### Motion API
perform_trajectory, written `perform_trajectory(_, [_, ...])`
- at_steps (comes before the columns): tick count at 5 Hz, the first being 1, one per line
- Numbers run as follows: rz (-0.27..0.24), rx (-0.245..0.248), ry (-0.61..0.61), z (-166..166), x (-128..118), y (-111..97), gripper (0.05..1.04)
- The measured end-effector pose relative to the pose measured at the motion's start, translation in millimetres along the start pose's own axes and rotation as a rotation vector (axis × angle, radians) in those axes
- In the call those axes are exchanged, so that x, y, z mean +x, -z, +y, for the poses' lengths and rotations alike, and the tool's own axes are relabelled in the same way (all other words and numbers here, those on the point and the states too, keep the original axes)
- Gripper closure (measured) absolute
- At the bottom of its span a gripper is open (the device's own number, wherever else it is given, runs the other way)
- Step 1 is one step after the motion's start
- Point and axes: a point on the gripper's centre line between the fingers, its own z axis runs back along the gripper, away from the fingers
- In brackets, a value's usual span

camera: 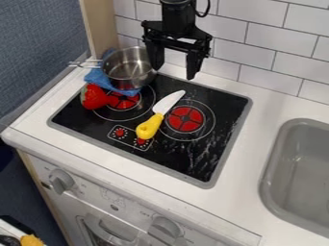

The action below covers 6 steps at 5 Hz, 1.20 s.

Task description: Put the bell pepper in the silver pot

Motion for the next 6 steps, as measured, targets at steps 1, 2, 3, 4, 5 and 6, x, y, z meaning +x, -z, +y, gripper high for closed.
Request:
perform_trajectory(1, [0.040, -0.006, 0.005, -1.2, -5.2, 13.3, 0.083])
perform_trajectory(2, [0.068, -0.024, -0.019, 22.6, -25.0, 21.6, 0.083])
perform_trajectory(3, [0.038, -0.019, -0.039, 54.7, -40.5, 10.6, 0.083])
perform_trajectory(4, [0.013, 0.015, -0.047, 99.9, -64.3, 6.2, 0.083])
perform_trajectory(5, [0.006, 0.031, -0.055, 120.9, -70.1, 16.5, 0.083])
perform_trajectory(6, [0.052, 0.040, -0.061, 131.0, -71.3, 34.2, 0.083])
